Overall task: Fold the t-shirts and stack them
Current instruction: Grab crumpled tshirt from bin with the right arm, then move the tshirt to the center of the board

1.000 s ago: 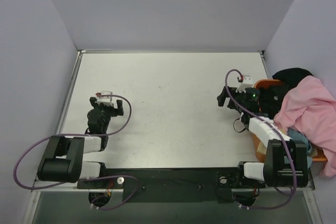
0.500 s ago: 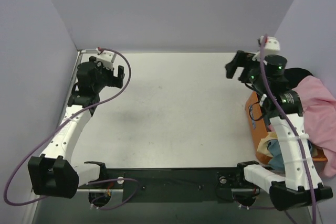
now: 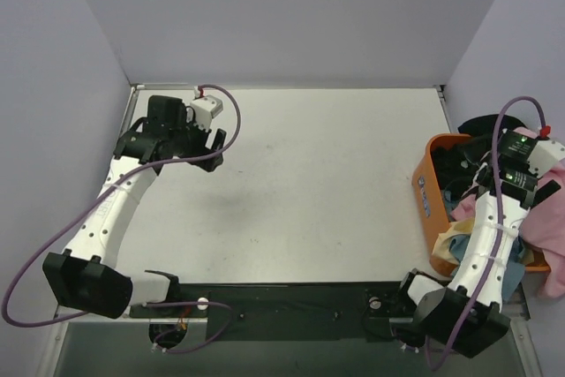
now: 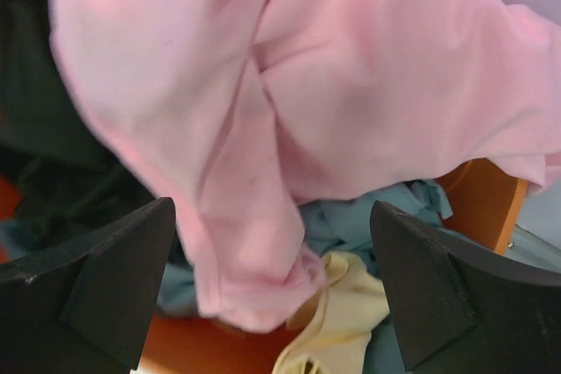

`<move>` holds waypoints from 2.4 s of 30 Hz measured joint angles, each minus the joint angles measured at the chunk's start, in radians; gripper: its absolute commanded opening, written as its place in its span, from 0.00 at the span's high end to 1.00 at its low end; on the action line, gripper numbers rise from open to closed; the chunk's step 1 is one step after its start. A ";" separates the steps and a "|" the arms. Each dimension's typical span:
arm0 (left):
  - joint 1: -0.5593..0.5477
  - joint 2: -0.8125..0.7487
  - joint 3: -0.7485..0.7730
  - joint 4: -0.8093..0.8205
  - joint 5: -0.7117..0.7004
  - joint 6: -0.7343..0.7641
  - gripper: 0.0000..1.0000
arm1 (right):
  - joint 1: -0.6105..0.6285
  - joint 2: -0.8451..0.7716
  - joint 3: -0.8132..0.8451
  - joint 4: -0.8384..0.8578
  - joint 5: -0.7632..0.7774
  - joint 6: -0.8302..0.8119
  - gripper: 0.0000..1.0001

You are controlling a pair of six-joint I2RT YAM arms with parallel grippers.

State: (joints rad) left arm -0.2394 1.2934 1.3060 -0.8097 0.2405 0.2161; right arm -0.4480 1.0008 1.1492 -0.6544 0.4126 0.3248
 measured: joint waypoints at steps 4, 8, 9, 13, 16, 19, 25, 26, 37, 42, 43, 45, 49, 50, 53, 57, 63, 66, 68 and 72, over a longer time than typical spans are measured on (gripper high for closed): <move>0.000 0.001 0.065 -0.024 0.020 -0.019 0.13 | -0.089 0.081 -0.021 0.061 -0.019 -0.005 0.16; -0.003 -0.011 0.074 -0.031 0.026 -0.022 0.13 | -0.126 0.135 -0.022 0.135 -0.098 -0.010 0.19; -0.003 -0.013 0.074 -0.032 0.026 -0.022 0.13 | -0.129 0.151 -0.021 0.153 -0.117 -0.010 0.20; -0.008 -0.019 0.073 -0.032 0.027 -0.022 0.14 | -0.137 0.220 -0.019 0.211 -0.166 -0.028 0.75; -0.009 -0.030 0.063 -0.031 0.035 -0.022 0.14 | -0.140 0.264 -0.013 0.237 -0.196 -0.049 1.00; -0.009 -0.037 0.048 -0.031 0.050 -0.023 0.15 | -0.140 0.259 -0.013 0.239 -0.209 -0.059 1.00; -0.009 -0.040 0.040 -0.031 0.069 -0.023 0.15 | -0.132 0.072 0.021 0.201 -0.182 -0.087 1.00; -0.009 -0.041 0.040 -0.031 0.071 -0.023 0.15 | -0.131 0.041 0.041 0.194 -0.182 -0.094 1.00; -0.001 -0.039 0.085 -0.016 0.101 -0.076 0.11 | 0.083 -0.121 0.499 0.187 -0.514 -0.090 1.00; 0.032 -0.021 0.174 0.013 0.094 -0.125 0.10 | 0.341 0.010 0.722 0.398 -0.813 0.108 1.00; 0.040 -0.015 0.195 0.017 0.084 -0.134 0.10 | 0.464 0.050 0.768 0.423 -0.835 0.122 1.00; 0.058 -0.003 0.234 0.025 0.058 -0.155 0.10 | 0.734 0.140 0.868 0.435 -0.828 0.105 1.00; 0.107 0.019 0.303 0.036 -0.021 -0.197 0.08 | 1.175 0.409 1.155 0.396 -0.795 0.002 1.00; 0.119 0.023 0.316 0.037 -0.043 -0.206 0.07 | 1.227 0.473 1.216 0.404 -0.801 -0.009 1.00; 0.153 0.035 0.361 0.044 -0.161 -0.214 0.05 | 1.281 0.600 1.177 0.451 -0.824 0.024 1.00; 0.169 0.047 0.411 0.051 -0.293 -0.196 0.06 | 1.222 0.639 0.967 0.469 -0.821 0.148 1.00; 0.170 0.076 0.458 0.078 -0.335 -0.123 0.14 | 0.986 0.617 0.589 0.499 -0.793 0.326 0.99; 0.160 0.093 0.443 0.080 -0.260 -0.071 0.18 | 0.863 0.619 0.406 0.466 -0.771 0.358 0.61; 0.145 0.098 0.407 0.080 -0.202 -0.043 0.19 | 0.780 0.661 0.343 0.415 -0.766 0.364 0.53; 0.090 0.119 0.286 0.064 -0.088 0.013 0.20 | 0.628 0.826 0.341 0.311 -0.735 0.312 0.45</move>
State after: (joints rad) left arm -0.1490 1.4128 1.5925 -0.7456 0.1528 0.2287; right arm 0.1799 1.8271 1.4906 -0.3439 -0.3225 0.6373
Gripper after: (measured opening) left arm 0.805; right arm 0.496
